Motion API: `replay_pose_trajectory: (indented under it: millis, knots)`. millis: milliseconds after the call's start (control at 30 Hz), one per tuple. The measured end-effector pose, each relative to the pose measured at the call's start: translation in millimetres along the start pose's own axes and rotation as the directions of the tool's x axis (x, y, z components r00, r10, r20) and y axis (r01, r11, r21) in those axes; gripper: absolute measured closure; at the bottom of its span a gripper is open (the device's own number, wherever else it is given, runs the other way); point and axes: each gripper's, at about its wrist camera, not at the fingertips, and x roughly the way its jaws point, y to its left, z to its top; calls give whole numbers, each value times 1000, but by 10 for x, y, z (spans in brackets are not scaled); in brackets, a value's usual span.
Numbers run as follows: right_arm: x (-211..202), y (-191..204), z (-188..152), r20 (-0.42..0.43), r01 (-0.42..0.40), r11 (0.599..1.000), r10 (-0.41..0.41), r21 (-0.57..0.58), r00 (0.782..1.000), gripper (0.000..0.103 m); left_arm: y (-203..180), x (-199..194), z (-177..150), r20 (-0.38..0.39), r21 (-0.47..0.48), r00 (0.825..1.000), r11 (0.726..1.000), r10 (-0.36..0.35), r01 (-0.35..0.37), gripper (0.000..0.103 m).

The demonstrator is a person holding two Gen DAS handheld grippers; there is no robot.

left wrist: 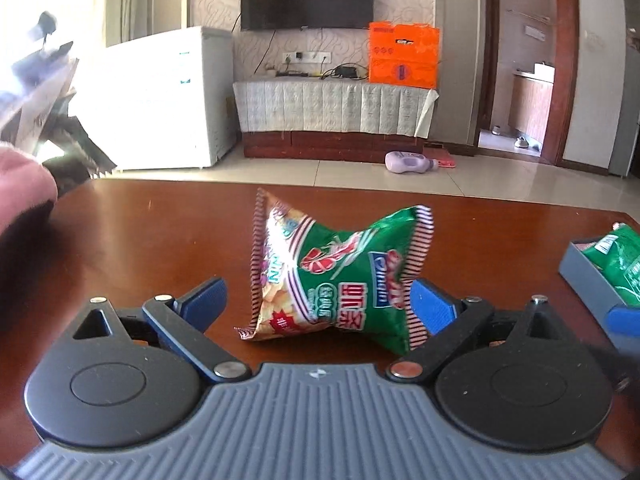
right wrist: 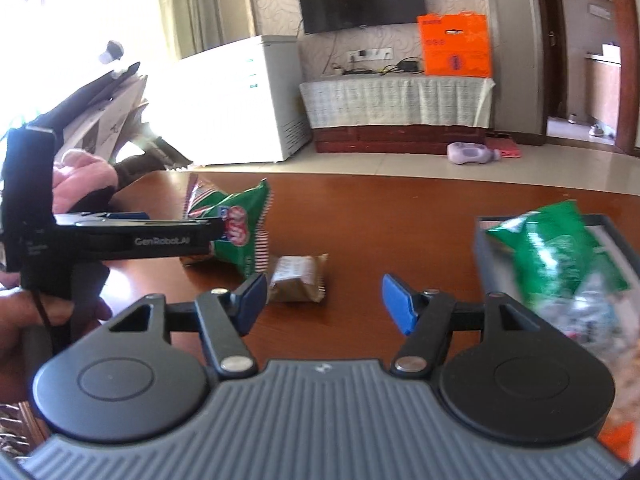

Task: Organize snacks
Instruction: 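Grasp the green shrimp-chip bag with the left gripper while the right grasps the wrapped pastry, then carry the shrimp-chip bag and wrapped pastry over the box tray with both grippers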

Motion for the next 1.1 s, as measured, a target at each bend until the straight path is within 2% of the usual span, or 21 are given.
replay_pose_trajectory:
  millis: [167, 233, 300, 467, 667, 733, 833, 900, 1000, 1100]
  knots:
    - [317, 110, -10, -32, -6, 1000, 5, -31, 999, 37, 112, 207, 27, 0, -20, 999, 999, -38, 38, 3]
    - [405, 88, -12, -43, -5, 1000, 4, -16, 999, 31, 149, 273, 47, 7, -25, 998, 998, -58, 58, 3]
    - [464, 74, -8, -41, -5, 1000, 5, -6, 999, 29, 182, 343, 67, 13, -25, 998, 998, -65, 66, 3]
    - [635, 82, 46, -50, -8, 1000, 8, 1, 999, 29, 244, 559, 149, 5, -47, 996, 994, -94, 94, 3]
    - [791, 94, 52, -102, 10, 1000, -11, -11, 995, 30, 160, 745, 143, -16, -13, 995, 995, -99, 99, 3]
    - [813, 103, 55, -121, 3, 1000, -4, -8, 993, 41, 172, 774, 153, -22, -25, 994, 994, -105, 104, 4]
    - [796, 114, 61, -138, -14, 1000, 13, -10, 990, 55, 179, 769, 105, -23, -34, 992, 992, -126, 125, 12]
    - [778, 124, 63, -148, -20, 1000, 18, -13, 989, 61, 201, 773, 87, -25, -45, 990, 990, -136, 134, 14]
    - [742, 132, 72, -157, -22, 1000, 18, -22, 987, 65, 230, 789, 78, -33, -72, 988, 986, -151, 148, 17]
    - [696, 122, 77, -165, -18, 1000, 15, -20, 986, 66, 237, 799, 91, -42, -79, 985, 984, -165, 161, 25]
